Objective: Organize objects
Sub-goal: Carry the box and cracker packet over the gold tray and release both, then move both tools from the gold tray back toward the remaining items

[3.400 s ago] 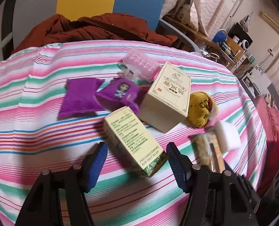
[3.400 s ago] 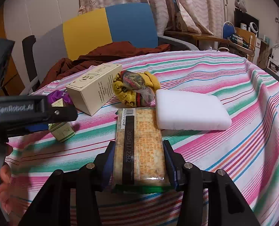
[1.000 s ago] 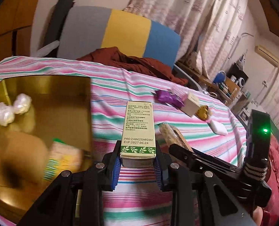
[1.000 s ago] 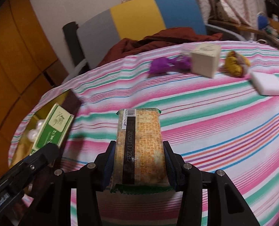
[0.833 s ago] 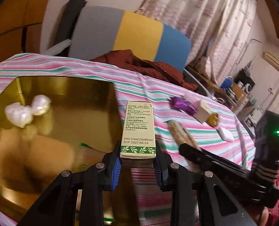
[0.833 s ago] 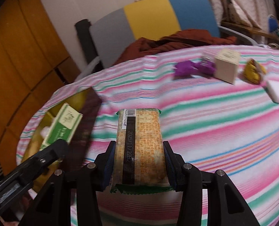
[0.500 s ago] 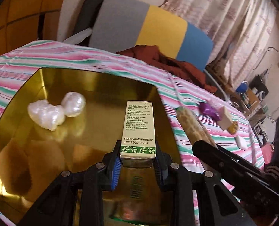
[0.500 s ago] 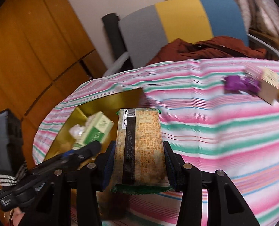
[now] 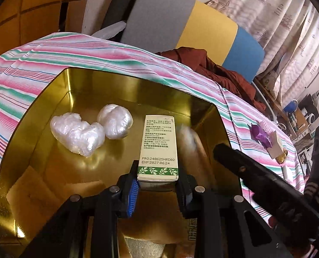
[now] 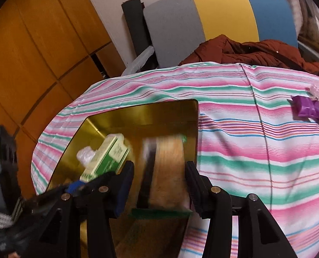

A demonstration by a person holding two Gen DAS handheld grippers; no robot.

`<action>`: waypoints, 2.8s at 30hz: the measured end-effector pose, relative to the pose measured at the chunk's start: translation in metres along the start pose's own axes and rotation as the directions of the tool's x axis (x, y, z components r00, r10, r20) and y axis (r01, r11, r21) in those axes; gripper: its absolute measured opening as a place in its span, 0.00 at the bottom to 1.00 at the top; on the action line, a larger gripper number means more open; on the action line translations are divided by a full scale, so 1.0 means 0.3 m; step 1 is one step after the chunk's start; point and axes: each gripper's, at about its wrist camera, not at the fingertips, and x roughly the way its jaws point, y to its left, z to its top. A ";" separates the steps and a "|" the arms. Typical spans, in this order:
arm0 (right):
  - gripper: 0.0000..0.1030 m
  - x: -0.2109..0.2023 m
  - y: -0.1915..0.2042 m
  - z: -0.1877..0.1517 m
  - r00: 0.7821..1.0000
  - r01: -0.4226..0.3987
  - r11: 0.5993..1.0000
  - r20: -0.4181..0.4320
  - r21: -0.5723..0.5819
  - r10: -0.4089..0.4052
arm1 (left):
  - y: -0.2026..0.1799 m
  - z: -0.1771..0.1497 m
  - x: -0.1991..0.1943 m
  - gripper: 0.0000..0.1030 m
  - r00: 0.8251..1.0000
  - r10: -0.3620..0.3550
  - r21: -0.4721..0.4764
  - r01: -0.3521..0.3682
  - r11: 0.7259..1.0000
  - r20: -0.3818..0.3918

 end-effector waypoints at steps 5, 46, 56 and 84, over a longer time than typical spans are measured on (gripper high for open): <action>0.73 -0.091 0.001 -0.025 0.997 -0.002 1.000 0.082 0.011 0.001 | -0.004 0.006 0.006 0.29 1.000 0.003 0.006 -0.003 1.000 -0.003; 0.76 -0.291 -0.448 -0.189 0.984 0.117 0.963 0.104 0.241 -0.145 | -0.459 -0.266 -0.141 0.54 0.984 -0.152 0.356 0.110 0.928 0.091; 0.76 -0.345 -0.615 -0.216 0.970 0.193 0.938 0.090 0.287 -0.227 | -0.575 -0.337 -0.098 0.54 0.985 -0.173 0.433 0.149 0.889 0.017; 0.87 -0.590 -1.285 -0.153 0.808 0.447 0.625 0.010 0.641 -0.589 | -0.698 -0.466 0.011 0.54 0.983 -0.144 0.497 0.183 0.848 -0.117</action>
